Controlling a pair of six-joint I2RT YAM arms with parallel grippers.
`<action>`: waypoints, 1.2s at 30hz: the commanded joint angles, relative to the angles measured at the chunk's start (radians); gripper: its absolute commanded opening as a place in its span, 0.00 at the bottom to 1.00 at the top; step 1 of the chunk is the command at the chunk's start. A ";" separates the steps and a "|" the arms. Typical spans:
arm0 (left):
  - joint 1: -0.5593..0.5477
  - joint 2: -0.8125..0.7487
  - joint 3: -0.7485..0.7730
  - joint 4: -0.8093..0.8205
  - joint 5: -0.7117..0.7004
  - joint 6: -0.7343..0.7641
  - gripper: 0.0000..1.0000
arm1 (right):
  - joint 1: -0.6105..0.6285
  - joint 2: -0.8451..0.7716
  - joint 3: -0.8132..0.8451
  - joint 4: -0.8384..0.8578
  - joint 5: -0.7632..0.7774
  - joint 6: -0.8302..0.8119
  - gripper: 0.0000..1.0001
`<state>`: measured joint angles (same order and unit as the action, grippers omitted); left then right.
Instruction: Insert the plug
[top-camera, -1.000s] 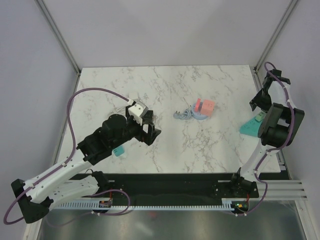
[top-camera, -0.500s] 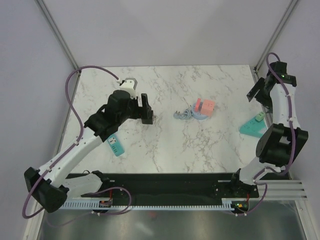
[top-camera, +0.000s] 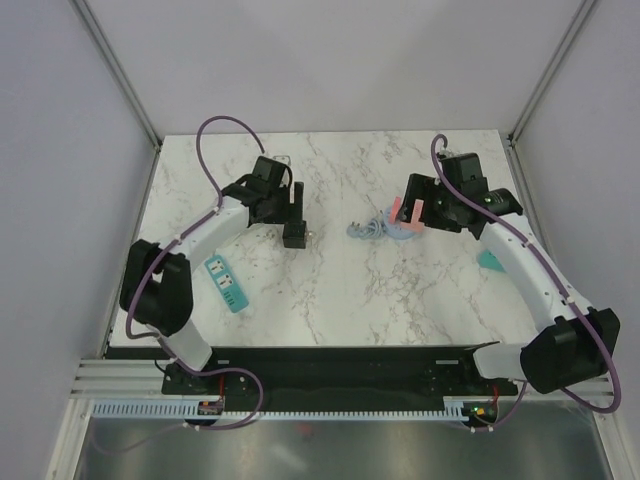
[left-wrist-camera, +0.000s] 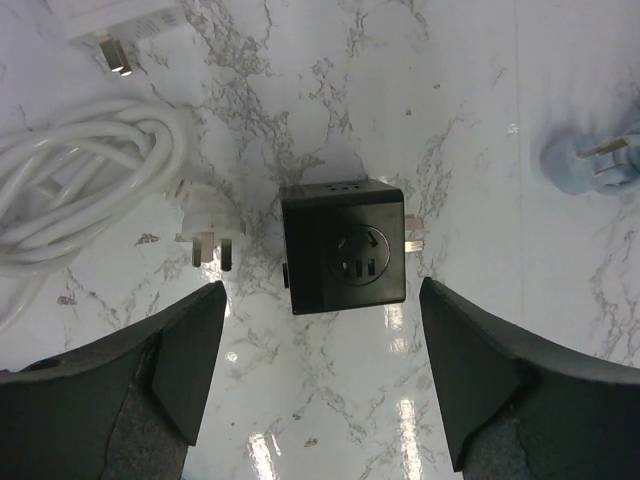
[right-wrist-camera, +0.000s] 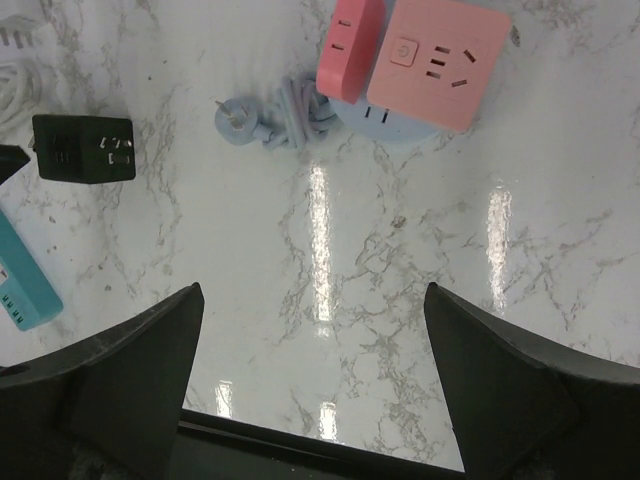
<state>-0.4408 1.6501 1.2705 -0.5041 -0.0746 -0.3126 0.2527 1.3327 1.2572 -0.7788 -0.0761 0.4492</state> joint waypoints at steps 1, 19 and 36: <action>-0.001 0.048 0.066 -0.008 0.015 0.052 0.85 | 0.022 -0.066 -0.019 0.075 -0.033 0.009 0.98; -0.045 0.246 0.124 -0.010 0.038 0.141 0.57 | 0.025 -0.099 -0.059 0.101 -0.051 0.011 0.98; -0.047 0.027 0.098 -0.008 0.456 0.191 0.02 | 0.033 -0.164 -0.232 0.429 -0.387 -0.017 0.98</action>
<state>-0.4858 1.8030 1.3491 -0.5488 0.1665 -0.1635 0.2794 1.2274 1.0702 -0.5453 -0.2985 0.4400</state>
